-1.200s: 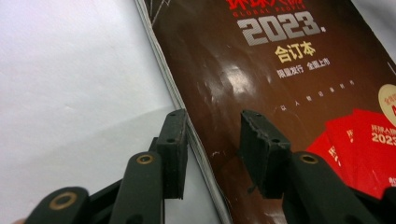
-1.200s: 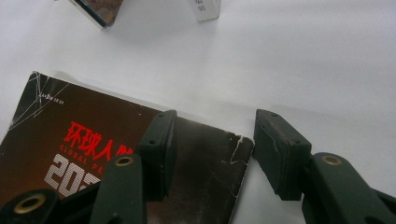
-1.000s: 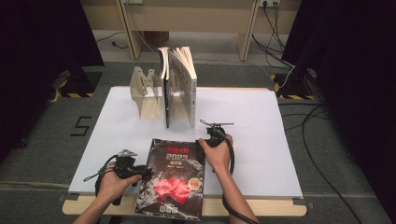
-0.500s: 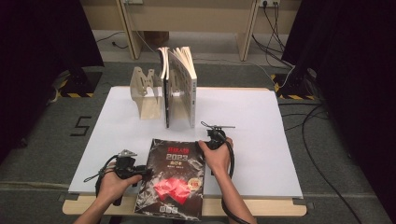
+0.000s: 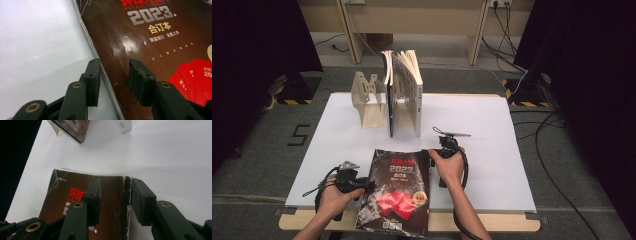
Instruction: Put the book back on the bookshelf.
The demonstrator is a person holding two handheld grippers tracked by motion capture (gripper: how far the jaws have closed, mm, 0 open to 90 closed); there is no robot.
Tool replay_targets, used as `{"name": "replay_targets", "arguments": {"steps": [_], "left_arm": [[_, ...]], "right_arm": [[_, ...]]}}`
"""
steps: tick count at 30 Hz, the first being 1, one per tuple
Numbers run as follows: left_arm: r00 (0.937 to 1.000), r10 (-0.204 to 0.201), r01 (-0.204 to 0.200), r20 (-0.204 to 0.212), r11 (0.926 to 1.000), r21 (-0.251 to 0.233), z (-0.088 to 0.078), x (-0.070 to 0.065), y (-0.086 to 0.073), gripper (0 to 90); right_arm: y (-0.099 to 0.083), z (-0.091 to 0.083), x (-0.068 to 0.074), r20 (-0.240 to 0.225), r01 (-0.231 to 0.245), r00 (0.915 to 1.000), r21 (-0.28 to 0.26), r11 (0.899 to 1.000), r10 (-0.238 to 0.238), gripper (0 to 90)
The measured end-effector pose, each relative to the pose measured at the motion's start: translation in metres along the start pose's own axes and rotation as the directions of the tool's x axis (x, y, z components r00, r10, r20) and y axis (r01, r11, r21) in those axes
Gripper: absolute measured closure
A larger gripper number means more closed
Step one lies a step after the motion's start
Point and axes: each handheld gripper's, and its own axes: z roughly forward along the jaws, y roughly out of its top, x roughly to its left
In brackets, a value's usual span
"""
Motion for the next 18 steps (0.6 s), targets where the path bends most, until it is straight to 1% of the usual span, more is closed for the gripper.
{"name": "replay_targets", "arguments": {"steps": [2, 3, 4, 7, 9, 11, 12, 14, 15, 17, 18], "left_arm": [[1.0000, 0.001, -0.001, 0.001, 1.0000, 0.002, 0.000, 0.000, 0.000, 61.1], [1.0000, 0.003, -0.003, 0.001, 1.0000, 0.003, 0.000, 0.000, 0.000, 61.2], [1.0000, 0.004, -0.004, 0.001, 1.0000, 0.004, 0.000, 0.000, 0.000, 61.3], [0.9999, 0.011, -0.011, -0.006, 0.9999, 0.000, 0.000, 0.000, 0.000, 61.3], [0.9999, 0.013, -0.013, -0.006, 0.9999, 0.002, 0.000, -0.001, 0.000, 61.3], [0.9999, 0.012, -0.012, -0.007, 0.9999, 0.004, 0.000, -0.001, 0.000, 61.3], [0.9999, 0.011, -0.011, -0.006, 0.9999, 0.003, 0.000, -0.001, 0.000, 61.3], [0.9999, 0.014, -0.014, -0.008, 0.9999, 0.000, 0.000, -0.001, 0.000, 61.2], [0.9997, 0.021, -0.021, -0.010, 0.9998, -0.001, 0.000, -0.001, 0.000, 61.2], [0.9996, 0.026, -0.026, -0.005, 0.9997, -0.004, 0.000, -0.001, -0.001, 60.9], [0.9997, 0.024, -0.024, -0.005, 0.9996, -0.011, 0.000, -0.001, -0.002, 60.6]], "right_arm": [[-0.002, 0.001, -0.002, 0.001, -0.009, 1.0000, 0.008, 1.000, 0.009, 60.1], [-0.002, 0.001, -0.004, 0.008, -0.002, 1.0000, 0.015, 1.000, 0.002, 58.8], [-0.004, 0.002, -0.005, 0.004, -0.010, 0.9999, 0.024, 1.000, 0.009, 57.7], [-0.006, 0.004, -0.010, 0.006, -0.010, 0.9999, 0.046, 0.999, 0.010, 57.3], [-0.008, 0.006, -0.009, 0.005, -0.012, 0.9999, 0.064, 0.998, 0.012, 57.7], [-0.010, 0.006, -0.008, -0.002, 0.001, 1.0000, 0.074, 0.997, -0.001, 58.9], [-0.011, 0.006, -0.006, -0.004, 0.005, 1.0000, 0.068, 0.998, -0.005, 60.1], [-0.011, 0.004, -0.003, 0.007, 0.031, 0.9995, 0.065, 0.997, -0.032, 65.2], [-0.010, 0.003, -0.002, 0.010, 0.046, 0.9989, 0.071, 0.996, -0.046, 70.1], [-0.008, -0.001, -0.001, 0.000, 0.065, 0.9979, 0.075, 0.995, -0.065, 80.2], [-0.006, -0.004, 0.001, -0.011, 0.069, 0.9976, 0.081, 0.994, -0.068, 83.4]]}}
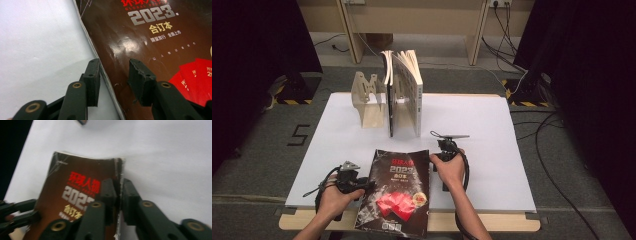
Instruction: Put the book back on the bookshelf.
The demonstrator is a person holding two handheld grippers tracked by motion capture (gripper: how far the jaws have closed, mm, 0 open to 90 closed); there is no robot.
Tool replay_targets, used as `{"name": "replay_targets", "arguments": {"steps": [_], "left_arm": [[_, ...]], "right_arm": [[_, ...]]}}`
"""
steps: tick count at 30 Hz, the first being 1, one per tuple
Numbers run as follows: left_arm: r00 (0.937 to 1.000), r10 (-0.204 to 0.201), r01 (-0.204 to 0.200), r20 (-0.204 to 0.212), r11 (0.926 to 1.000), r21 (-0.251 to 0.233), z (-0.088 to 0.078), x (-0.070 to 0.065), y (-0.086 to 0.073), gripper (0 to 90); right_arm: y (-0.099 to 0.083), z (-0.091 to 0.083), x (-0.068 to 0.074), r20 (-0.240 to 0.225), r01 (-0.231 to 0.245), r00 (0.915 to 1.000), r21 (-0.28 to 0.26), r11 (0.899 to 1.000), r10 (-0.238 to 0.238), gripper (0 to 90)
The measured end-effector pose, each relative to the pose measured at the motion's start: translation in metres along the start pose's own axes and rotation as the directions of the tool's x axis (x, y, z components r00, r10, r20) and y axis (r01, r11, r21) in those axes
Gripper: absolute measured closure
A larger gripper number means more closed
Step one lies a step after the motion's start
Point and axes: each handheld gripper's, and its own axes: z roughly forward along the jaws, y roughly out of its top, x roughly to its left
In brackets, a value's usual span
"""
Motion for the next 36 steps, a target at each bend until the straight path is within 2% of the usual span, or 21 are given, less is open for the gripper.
{"name": "replay_targets", "arguments": {"steps": [3, 5, 8, 10, 13, 15, 19, 23, 27, 29, 30, 33, 36], "left_arm": [[0.9998, -0.012, 0.013, 0.015, 0.9999, -0.012, -0.001, 0.002, -0.002, 60.0], [0.9992, -0.029, 0.029, 0.027, 0.9993, -0.021, -0.001, 0.004, -0.003, 59.8], [0.9977, -0.057, 0.058, 0.038, 0.9980, -0.024, -0.003, 0.007, -0.003, 59.3], [0.9964, -0.072, 0.074, 0.044, 0.9963, -0.043, -0.006, 0.008, -0.002, 58.2], [0.9951, -0.090, 0.093, 0.040, 0.9917, -0.088, -0.013, 0.009, 0.001, 54.8], [0.9936, -0.099, 0.105, 0.053, 0.9882, -0.112, -0.018, 0.009, 0.002, 52.8], [0.9935, -0.098, 0.106, 0.057, 0.9824, -0.154, -0.026, 0.009, 0.006, 49.2], [0.9912, -0.109, 0.122, 0.076, 0.9724, -0.199, -0.033, 0.009, 0.009, 48.1], [0.9904, -0.107, 0.124, 0.087, 0.9655, -0.229, -0.040, 0.010, 0.013, 47.0], [0.9896, -0.110, 0.130, 0.092, 0.9593, -0.251, -0.044, 0.009, 0.014, 47.0], [0.9899, -0.106, 0.127, 0.094, 0.9585, -0.255, -0.045, 0.009, 0.015, 47.0], [0.9897, -0.103, 0.126, 0.099, 0.9549, -0.269, -0.048, 0.008, 0.017, 46.7], [0.9902, -0.097, 0.121, 0.101, 0.9531, -0.277, -0.052, 0.006, 0.019, 46.7]], "right_arm": [[0.003, -0.007, 0.007, -0.028, 0.023, 0.9993, 0.005, 1.000, -0.023, 86.6], [0.005, -0.010, 0.010, -0.038, 0.040, 0.9985, -0.013, 0.999, -0.040, 87.2], [0.007, -0.016, 0.014, -0.063, 0.037, 0.9973, -0.037, 0.999, -0.039, 87.3], [0.007, -0.020, 0.018, -0.084, 0.038, 0.9956, -0.058, 0.998, -0.043, 87.4], [0.009, -0.027, 0.026, -0.099, 0.065, 0.9923, -0.095, 0.993, -0.074, 87.4], [0.011, -0.031, 0.034, -0.110, 0.072, 0.9903, -0.117, 0.991, -0.085, 87.4], [0.014, -0.038, 0.049, -0.121, 0.107, 0.9844, -0.165, 0.981, -0.127, 87.4], [0.018, -0.046, 0.061, -0.141, 0.116, 0.9792, -0.200, 0.973, -0.146, 87.4], [0.022, -0.055, 0.077, -0.132, 0.150, 0.9734, -0.251, 0.956, -0.187, 87.4], [0.023, -0.058, 0.084, -0.128, 0.169, 0.9694, -0.271, 0.948, -0.210, 87.4], [0.024, -0.060, 0.088, -0.120, 0.186, 0.9661, -0.286, 0.940, -0.228, 87.4], [0.025, -0.062, 0.098, -0.120, 0.196, 0.9625, -0.312, 0.930, -0.243, 87.4], [0.027, -0.062, 0.107, -0.145, 0.188, 0.9585, -0.323, 0.928, -0.245, 87.3]]}}
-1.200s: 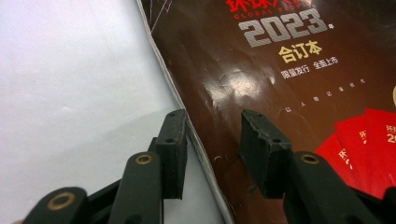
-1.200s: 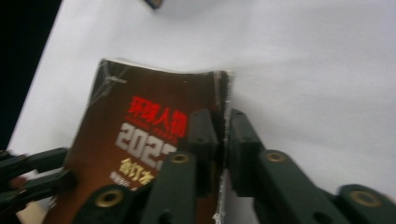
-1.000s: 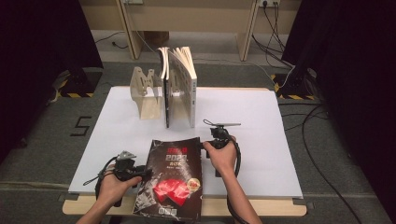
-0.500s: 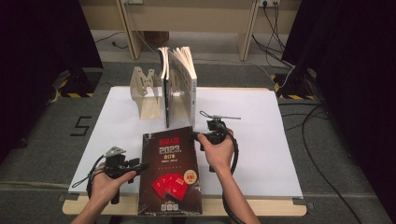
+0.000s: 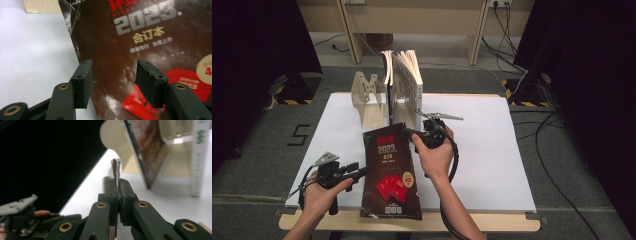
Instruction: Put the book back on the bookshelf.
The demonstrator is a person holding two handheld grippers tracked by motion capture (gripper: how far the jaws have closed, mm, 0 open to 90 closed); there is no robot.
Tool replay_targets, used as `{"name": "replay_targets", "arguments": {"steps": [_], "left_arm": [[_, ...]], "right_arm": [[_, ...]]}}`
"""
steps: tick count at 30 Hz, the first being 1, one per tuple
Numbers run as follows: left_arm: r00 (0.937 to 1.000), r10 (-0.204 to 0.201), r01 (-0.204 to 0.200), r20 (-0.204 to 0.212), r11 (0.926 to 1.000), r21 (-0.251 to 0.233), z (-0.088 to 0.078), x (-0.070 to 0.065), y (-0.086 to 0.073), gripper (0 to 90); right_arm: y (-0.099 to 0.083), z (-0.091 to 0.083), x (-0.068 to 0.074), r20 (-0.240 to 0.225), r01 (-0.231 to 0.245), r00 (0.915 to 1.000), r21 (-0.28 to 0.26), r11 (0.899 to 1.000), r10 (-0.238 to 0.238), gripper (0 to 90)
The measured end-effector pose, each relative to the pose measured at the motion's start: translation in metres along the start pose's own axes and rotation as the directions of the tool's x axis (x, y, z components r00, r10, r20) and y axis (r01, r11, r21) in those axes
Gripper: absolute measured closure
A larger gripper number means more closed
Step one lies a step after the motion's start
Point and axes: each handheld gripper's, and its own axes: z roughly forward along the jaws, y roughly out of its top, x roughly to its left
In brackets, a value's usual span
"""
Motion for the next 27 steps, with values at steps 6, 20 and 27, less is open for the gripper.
{"name": "replay_targets", "arguments": {"steps": [6, 20, 27], "left_arm": [[1.0000, 0.001, -0.001, 0.000, 0.9999, -0.014, -0.004, -0.001, 0.005, 47.2], [0.9999, -0.010, 0.010, -0.003, 0.9984, -0.056, -0.009, -0.003, 0.016, 46.1], [1.0000, -0.007, 0.006, -0.005, 0.9971, -0.076, -0.009, -0.002, 0.018, 45.0]], "right_arm": [[0.010, 0.005, 0.012, 0.015, 0.028, 0.9995, -0.035, 0.999, -0.028, 87.3], [0.023, 0.014, 0.031, 0.027, 0.072, 0.9971, -0.083, 0.994, -0.070, 87.3], [0.031, 0.021, 0.040, 0.030, 0.080, 0.9966, -0.102, 0.992, -0.077, 87.2]]}}
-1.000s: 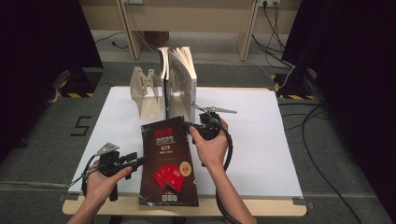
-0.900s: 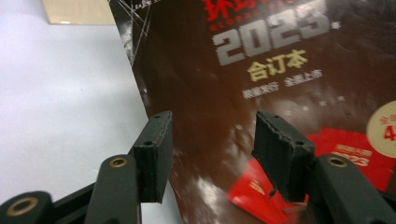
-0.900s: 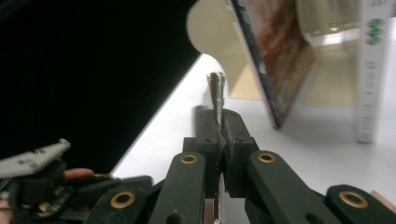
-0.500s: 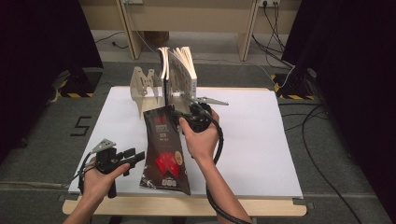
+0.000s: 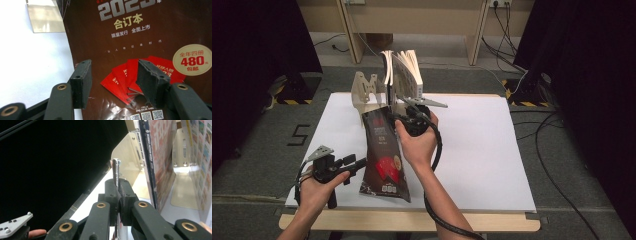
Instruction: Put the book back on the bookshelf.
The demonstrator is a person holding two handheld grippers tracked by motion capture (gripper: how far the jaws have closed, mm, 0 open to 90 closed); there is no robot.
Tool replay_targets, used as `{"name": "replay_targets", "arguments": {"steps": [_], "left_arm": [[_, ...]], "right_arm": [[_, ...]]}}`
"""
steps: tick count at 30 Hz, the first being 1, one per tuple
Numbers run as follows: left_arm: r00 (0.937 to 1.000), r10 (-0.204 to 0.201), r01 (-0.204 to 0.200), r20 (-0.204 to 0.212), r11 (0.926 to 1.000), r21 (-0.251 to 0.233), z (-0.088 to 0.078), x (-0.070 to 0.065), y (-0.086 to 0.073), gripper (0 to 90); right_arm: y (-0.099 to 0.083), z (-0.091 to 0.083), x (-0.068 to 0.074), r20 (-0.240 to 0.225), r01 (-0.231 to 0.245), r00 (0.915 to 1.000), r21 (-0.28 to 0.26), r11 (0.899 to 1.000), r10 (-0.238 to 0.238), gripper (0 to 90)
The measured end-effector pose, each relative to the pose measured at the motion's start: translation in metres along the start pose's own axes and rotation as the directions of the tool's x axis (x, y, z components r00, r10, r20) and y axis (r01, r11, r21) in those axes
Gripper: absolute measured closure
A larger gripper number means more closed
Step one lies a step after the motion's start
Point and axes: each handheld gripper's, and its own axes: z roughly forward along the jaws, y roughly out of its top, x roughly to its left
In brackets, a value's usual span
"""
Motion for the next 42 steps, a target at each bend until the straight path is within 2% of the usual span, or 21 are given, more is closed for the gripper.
{"name": "replay_targets", "arguments": {"steps": [12, 20, 25, 31, 33, 38, 42], "left_arm": [[1.0000, 0.003, -0.003, -0.006, 0.9999, -0.014, 0.002, 0.000, 0.005, 43.3], [0.9998, 0.020, -0.020, 0.005, 0.9995, -0.026, 0.005, -0.006, 0.018, 43.1], [0.9982, 0.055, -0.053, 0.025, 0.9976, -0.044, 0.008, -0.018, 0.036, 42.5], [0.9967, 0.069, -0.066, 0.044, 0.9960, -0.059, 0.010, -0.033, 0.055, 41.2], [0.9951, 0.087, -0.084, 0.047, 0.9946, -0.061, 0.012, -0.040, 0.061, 40.6], [0.9897, 0.139, -0.137, 0.033, 0.9887, -0.062, 0.017, -0.054, 0.073, 36.2], [0.9883, 0.151, -0.150, 0.020, 0.9874, -0.050, 0.024, -0.059, 0.076, 33.0]], "right_arm": [[0.008, 0.013, 0.004, 0.026, 0.012, 0.9996, -0.034, 0.999, -0.011, 87.2], [0.014, 0.019, 0.006, 0.044, 0.015, 0.9990, -0.068, 0.998, -0.012, 87.2], [0.018, 0.024, 0.010, 0.043, 0.013, 0.9990, -0.076, 0.997, -0.010, 87.1], [0.024, 0.029, 0.012, 0.059, 0.022, 0.9981, -0.090, 0.996, -0.017, 87.1], [0.025, 0.030, 0.013, 0.066, 0.025, 0.9976, -0.090, 0.996, -0.020, 87.1], [0.024, 0.034, 0.013, 0.073, 0.024, 0.9971, -0.085, 0.996, -0.018, 87.1], [0.024, 0.037, 0.012, 0.081, 0.025, 0.9965, -0.074, 0.997, -0.019, 87.0]]}}
